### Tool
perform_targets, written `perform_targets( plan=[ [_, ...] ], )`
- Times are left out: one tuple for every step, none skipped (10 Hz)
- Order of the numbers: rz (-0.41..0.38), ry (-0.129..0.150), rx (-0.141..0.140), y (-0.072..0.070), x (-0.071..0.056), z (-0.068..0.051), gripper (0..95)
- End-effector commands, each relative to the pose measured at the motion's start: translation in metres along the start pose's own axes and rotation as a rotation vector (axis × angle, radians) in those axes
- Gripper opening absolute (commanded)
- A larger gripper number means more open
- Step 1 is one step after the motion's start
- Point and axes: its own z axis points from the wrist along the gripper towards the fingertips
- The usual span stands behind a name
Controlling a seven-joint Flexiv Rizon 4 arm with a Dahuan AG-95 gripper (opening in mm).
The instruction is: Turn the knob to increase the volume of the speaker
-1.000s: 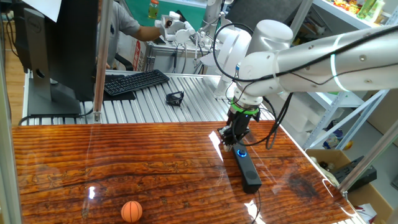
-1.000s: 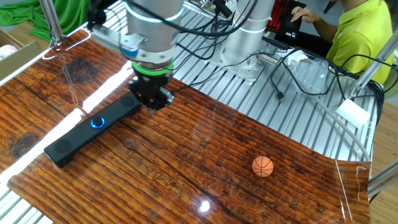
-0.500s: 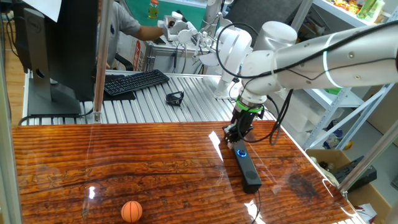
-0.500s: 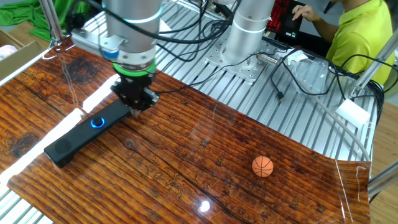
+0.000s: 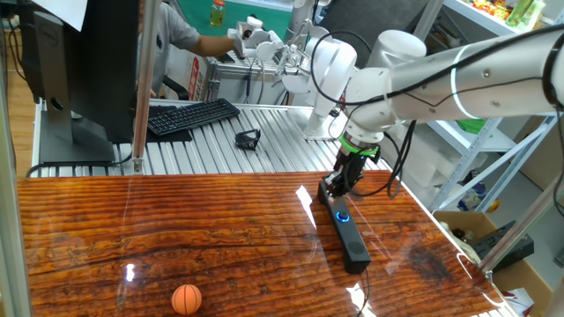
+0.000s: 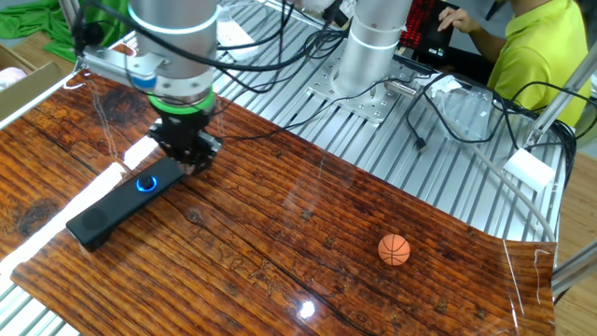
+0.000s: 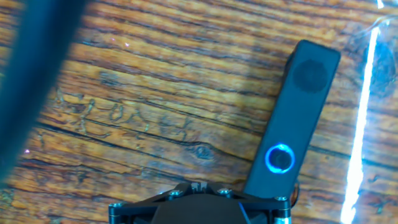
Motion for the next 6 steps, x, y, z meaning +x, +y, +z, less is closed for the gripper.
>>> perform_targets(
  plan=[
    [-0.001,0.0,-0.001,-0.008,-0.002,0.001,0.0],
    [-0.001,-0.001,-0.001,-0.012,-0.002,0.002,0.0],
    [-0.001,-0.001,-0.002,-0.018,-0.002,0.003,0.0],
    [-0.001,-0.002,-0.004,-0.023,-0.003,0.005,0.0],
    [0.0,-0.004,-0.011,-0.031,-0.004,0.007,0.0],
    [0.0,-0.019,-0.02,-0.036,-0.002,0.015,0.0]
  ],
)
